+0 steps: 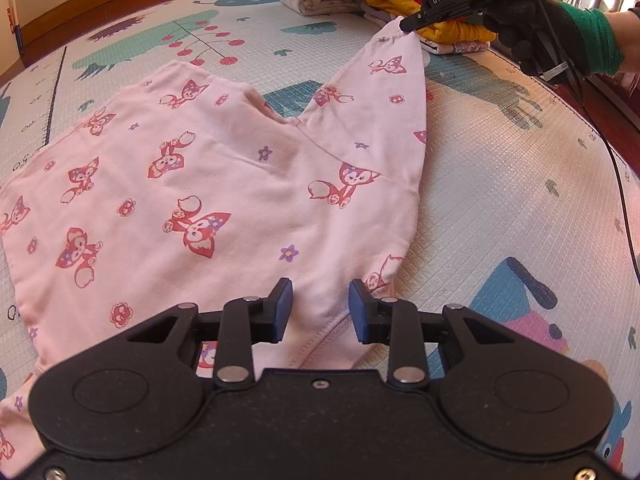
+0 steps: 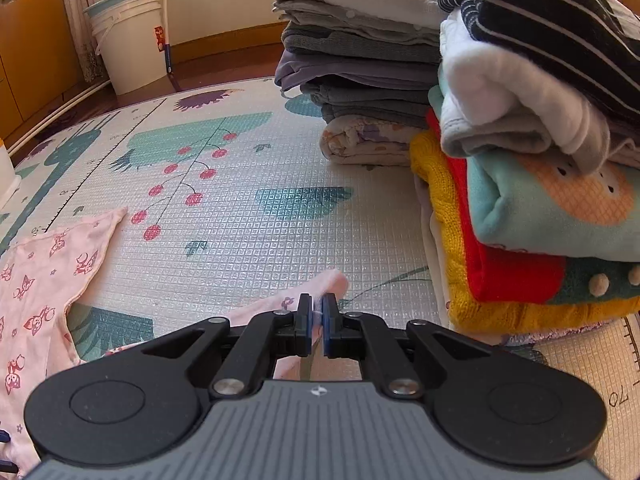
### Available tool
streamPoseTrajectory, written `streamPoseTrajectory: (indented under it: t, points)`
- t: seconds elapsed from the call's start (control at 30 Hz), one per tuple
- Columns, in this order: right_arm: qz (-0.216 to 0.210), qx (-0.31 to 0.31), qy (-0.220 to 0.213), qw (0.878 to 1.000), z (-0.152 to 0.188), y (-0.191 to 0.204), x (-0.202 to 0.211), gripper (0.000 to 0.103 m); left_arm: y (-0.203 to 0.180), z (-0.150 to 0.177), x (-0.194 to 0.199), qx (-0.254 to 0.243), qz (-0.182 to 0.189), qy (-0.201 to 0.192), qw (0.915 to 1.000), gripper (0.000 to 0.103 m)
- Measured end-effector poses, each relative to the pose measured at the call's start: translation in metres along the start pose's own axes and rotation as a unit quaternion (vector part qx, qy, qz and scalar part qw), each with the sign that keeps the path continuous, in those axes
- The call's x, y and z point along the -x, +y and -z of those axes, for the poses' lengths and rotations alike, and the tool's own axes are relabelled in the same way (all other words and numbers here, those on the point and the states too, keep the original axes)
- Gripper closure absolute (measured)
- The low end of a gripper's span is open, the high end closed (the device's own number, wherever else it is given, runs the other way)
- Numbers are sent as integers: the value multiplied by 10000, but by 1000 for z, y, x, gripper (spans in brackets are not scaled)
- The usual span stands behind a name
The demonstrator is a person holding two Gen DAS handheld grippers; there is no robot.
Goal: Fold clothes
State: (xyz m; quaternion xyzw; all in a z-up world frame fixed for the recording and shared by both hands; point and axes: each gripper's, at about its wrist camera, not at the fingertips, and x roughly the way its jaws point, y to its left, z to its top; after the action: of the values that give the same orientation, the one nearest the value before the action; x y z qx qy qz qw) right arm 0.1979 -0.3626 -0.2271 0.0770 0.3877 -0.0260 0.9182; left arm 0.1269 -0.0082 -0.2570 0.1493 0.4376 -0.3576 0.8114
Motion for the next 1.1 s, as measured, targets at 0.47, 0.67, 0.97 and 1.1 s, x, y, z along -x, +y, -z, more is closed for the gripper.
streamPoseTrajectory:
  t: [0.47,0.67,0.97,1.1]
  points:
    - [320,-348,295,9984,41,-29,14,97,3,3,1,-65,12,-25,10000,73]
    - [419,-185,378,9982,43,-30,7,97,3,1,0,-274,45,67,9996,73]
    - [857,-98,56,9963,30,-22,30,83,6,1,7,-58,218,85,9997,73]
    - [48,1039,-392,9938,26,40,53,83,1,-3,18,197,310,-166,9992,73]
